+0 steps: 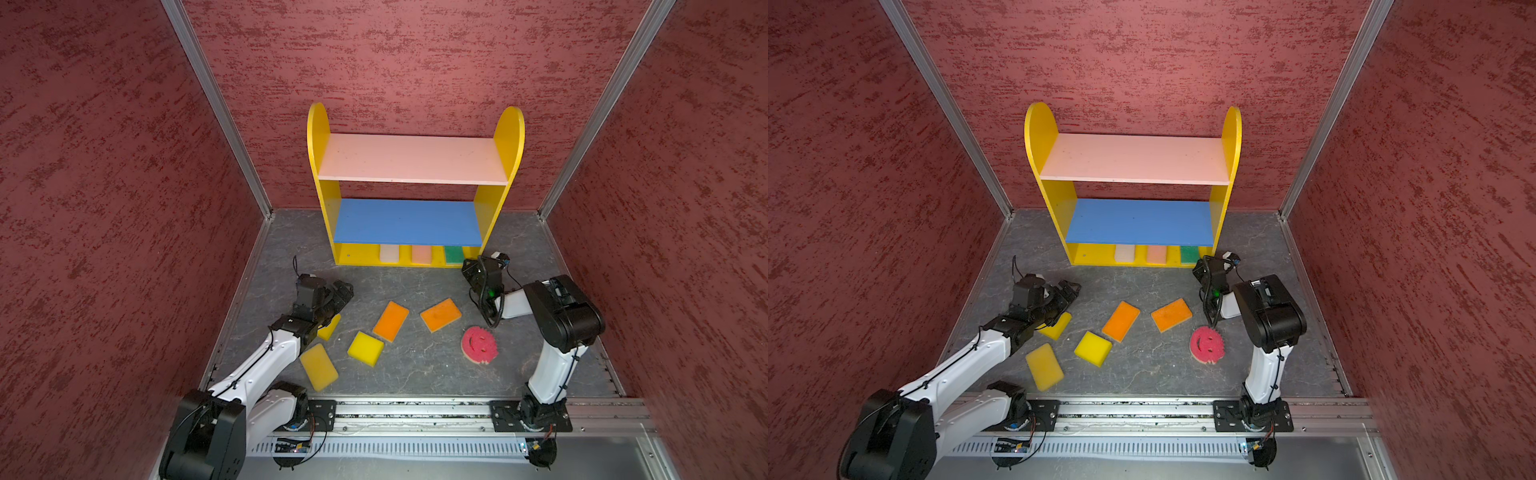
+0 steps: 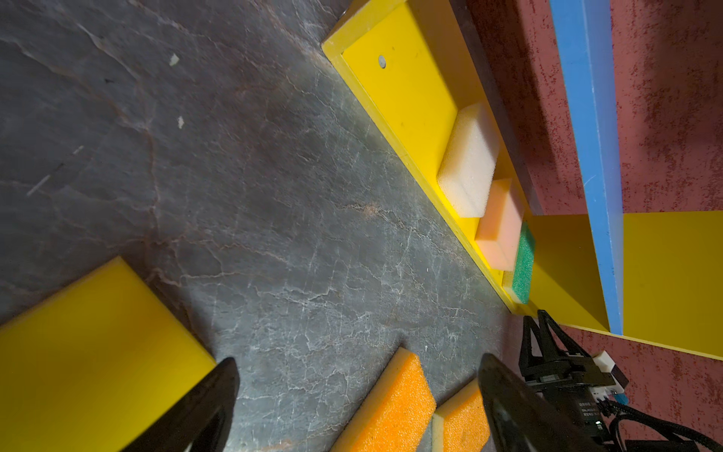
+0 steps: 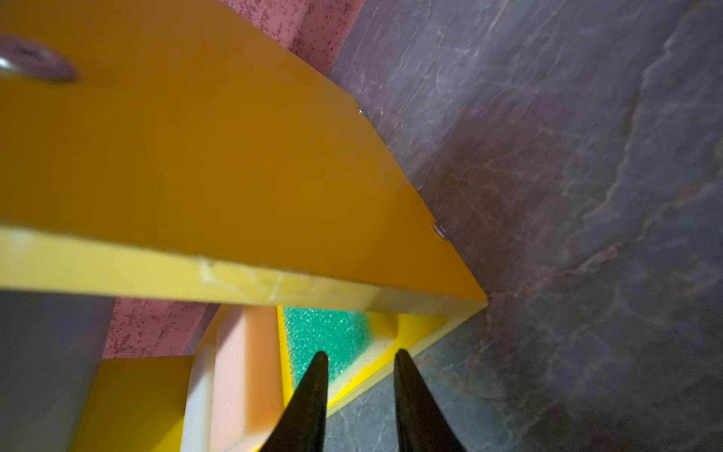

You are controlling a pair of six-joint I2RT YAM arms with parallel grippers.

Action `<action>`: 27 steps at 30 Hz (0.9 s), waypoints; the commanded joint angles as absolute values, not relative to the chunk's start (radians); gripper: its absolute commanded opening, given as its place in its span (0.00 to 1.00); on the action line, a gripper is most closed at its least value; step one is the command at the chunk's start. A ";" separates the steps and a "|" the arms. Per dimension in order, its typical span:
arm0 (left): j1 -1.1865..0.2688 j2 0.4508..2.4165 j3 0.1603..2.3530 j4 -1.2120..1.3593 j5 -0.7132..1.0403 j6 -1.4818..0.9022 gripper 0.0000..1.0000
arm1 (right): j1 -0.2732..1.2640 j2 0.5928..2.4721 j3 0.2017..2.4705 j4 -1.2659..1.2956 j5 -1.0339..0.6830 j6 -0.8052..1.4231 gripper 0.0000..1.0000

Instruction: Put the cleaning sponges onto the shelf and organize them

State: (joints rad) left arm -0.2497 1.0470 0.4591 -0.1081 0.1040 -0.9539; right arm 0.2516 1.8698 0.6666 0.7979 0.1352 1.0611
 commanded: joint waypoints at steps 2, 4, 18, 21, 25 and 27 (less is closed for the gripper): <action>-0.242 1.052 0.442 -0.086 0.108 -0.958 0.95 | 0.247 1.891 0.690 0.857 0.113 1.089 0.26; -0.241 1.059 0.441 -0.081 0.111 -0.958 0.95 | 0.246 1.897 0.700 0.851 0.110 1.088 0.26; -0.213 1.086 0.423 -0.048 0.139 -0.957 0.95 | 0.239 1.918 0.735 0.802 0.122 1.102 0.25; -0.207 1.095 0.420 -0.035 0.145 -0.957 0.95 | 0.238 1.909 0.735 0.773 0.134 1.096 0.24; -0.203 1.116 0.417 -0.019 0.157 -0.959 0.95 | 0.239 1.899 0.744 0.726 0.155 1.086 0.24; -0.201 1.126 0.417 -0.016 0.162 -0.961 0.95 | 0.238 1.891 0.745 0.713 0.161 1.080 0.24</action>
